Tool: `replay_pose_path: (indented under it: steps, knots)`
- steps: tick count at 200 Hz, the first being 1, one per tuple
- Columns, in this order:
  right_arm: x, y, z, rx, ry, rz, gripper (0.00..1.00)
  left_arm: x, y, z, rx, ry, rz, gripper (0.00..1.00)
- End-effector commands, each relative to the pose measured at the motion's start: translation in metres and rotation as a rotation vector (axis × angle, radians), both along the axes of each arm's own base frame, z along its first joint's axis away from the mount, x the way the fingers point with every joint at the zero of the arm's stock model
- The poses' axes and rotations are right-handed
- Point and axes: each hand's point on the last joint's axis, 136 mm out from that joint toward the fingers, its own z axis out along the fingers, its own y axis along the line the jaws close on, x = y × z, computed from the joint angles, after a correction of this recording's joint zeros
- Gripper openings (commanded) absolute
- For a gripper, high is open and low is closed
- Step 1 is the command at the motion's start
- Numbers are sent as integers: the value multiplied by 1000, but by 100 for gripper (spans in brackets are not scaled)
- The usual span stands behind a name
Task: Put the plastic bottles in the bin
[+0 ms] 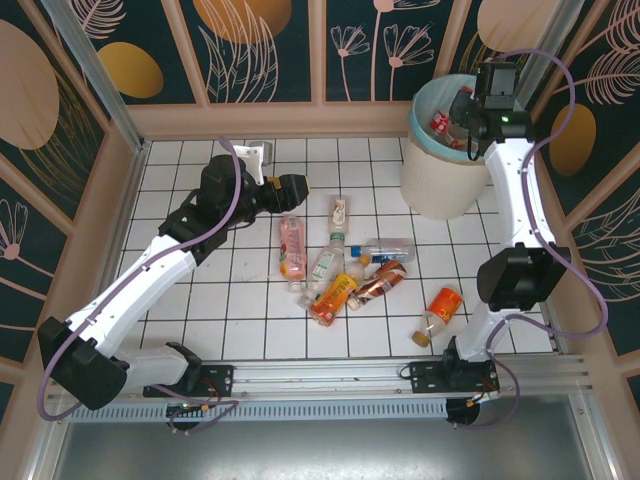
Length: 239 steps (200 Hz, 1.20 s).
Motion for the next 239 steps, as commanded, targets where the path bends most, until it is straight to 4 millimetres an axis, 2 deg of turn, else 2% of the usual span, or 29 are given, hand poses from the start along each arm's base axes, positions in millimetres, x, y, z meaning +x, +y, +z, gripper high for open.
replay_pose_path:
  steps: [1,37,53,67,76,89,116,141,190,207,218,239]
  knots:
    - [-10,5,-112,63,350,1,17,1,3,8,-17,-20,27,78]
    - [-13,-7,-85,11,337,-51,15,3,4,14,-14,-38,37,78]
    - [-15,-11,-59,1,311,-75,10,4,4,19,-12,-41,38,78]
    - [-15,-12,-32,-4,256,-82,10,3,5,21,-9,-49,34,78]
    - [-14,-12,-23,1,233,-78,12,2,5,21,-2,-53,30,78]
    - [-11,-10,-28,20,243,-57,17,2,6,20,13,-54,31,78]
    - [-4,-1,-71,50,348,-19,24,0,7,18,22,-45,29,78]
    - [2,6,-82,68,348,-4,30,-2,9,21,7,-49,35,78]
    - [7,10,-70,66,316,0,48,-6,15,21,-13,-51,60,78]
    - [6,16,-50,54,282,10,53,-7,16,20,-14,-48,58,78]
    - [4,19,-31,49,243,16,59,-8,16,22,-18,-50,59,78]
    - [-2,23,4,45,168,20,59,-9,18,27,-18,-62,64,78]
